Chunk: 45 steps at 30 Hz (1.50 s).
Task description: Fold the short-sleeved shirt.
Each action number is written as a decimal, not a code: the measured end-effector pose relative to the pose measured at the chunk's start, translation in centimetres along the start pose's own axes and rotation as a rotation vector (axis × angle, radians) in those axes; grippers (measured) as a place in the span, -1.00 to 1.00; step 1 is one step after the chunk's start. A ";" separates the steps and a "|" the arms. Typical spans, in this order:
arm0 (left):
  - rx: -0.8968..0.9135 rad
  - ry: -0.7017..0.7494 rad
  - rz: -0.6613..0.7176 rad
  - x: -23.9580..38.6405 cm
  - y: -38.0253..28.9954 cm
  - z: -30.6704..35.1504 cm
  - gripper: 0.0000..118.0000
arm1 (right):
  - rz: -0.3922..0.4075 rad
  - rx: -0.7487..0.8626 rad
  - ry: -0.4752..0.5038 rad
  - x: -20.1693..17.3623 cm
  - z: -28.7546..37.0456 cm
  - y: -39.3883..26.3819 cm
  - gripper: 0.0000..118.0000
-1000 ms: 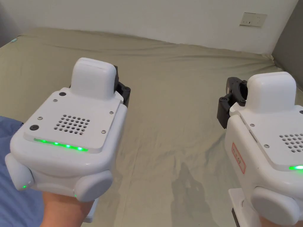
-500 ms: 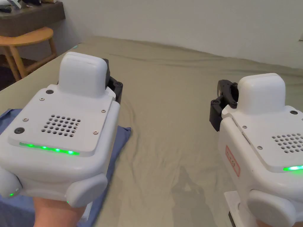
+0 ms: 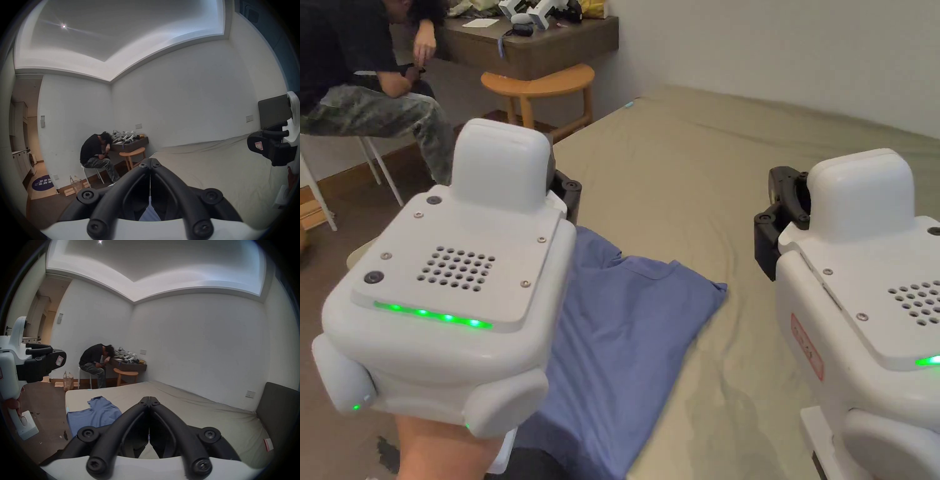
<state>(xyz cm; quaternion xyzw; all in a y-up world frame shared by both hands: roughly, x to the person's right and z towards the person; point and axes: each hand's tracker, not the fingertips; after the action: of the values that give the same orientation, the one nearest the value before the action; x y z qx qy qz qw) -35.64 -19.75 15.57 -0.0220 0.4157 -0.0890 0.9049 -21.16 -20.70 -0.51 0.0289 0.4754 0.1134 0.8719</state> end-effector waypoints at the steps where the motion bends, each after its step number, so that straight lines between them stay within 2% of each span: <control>1: -0.002 0.006 0.005 -0.3 -0.3 0.1 -1.00 | -0.002 0.000 0.010 -0.1 -0.2 -0.2 -0.98; 8: -0.043 0.015 0.025 -0.8 -2.2 -1.0 -1.00 | 0.007 -0.033 0.043 -1.0 -0.8 -1.2 -0.98; 15: -0.134 -0.056 0.037 -0.2 -4.7 -4.3 -1.00 | 0.008 -0.070 0.013 0.2 -2.4 -2.5 -0.98; 21: -0.365 -0.170 0.154 -0.1 -10.5 -9.9 -1.00 | 0.021 -0.117 -0.005 1.3 -3.6 -4.2 -0.98; 25: -0.540 -0.189 0.064 0.7 -16.0 -14.5 -1.00 | 0.050 -0.150 -0.039 2.7 -4.0 -5.7 -0.98; 30: -0.729 -0.228 0.104 0.9 -22.2 -20.8 -1.00 | 0.012 -0.207 -0.062 4.6 -5.1 -7.7 -0.98; 35: -0.892 -0.235 0.051 1.2 -27.3 -25.8 -1.00 | 0.039 -0.258 -0.080 5.3 -6.2 -9.1 -0.98; 36: -0.944 -0.223 0.052 1.2 -28.3 -26.6 -0.80 | 0.039 -0.265 -0.081 5.5 -6.4 -9.3 -0.98; 37: -0.971 -0.217 0.056 1.3 -29.1 -27.3 -0.47 | 0.037 -0.272 -0.084 5.5 -6.5 -9.5 -0.98; 38: -0.989 -0.222 0.073 1.2 -30.0 -28.0 0.25 | 0.036 -0.278 -0.089 5.6 -6.7 -9.7 -0.98; 39: -1.012 -0.233 0.090 1.1 -31.0 -28.6 0.76 | 0.033 -0.285 -0.096 5.7 -6.9 -10.0 -0.98; 40: -1.029 -0.231 0.103 1.1 -31.9 -29.0 1.00 | 0.029 -0.294 -0.098 5.8 -7.0 -10.2 -0.98; 42: -1.015 -0.242 0.157 1.0 -32.6 -29.2 0.95 | 0.019 -0.308 -0.100 6.0 -7.2 -10.4 -0.98; 45: -1.042 -0.244 0.112 1.3 -33.1 -29.9 1.00 | 0.007 -0.322 -0.108 6.3 -7.3 -10.6 -0.98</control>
<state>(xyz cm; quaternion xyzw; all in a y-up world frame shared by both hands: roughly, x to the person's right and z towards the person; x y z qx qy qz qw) -62.11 -51.53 -1.16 -0.4561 0.2971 0.1808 0.8192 -22.21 -30.05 -11.34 -0.1032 0.4034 0.1895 0.8892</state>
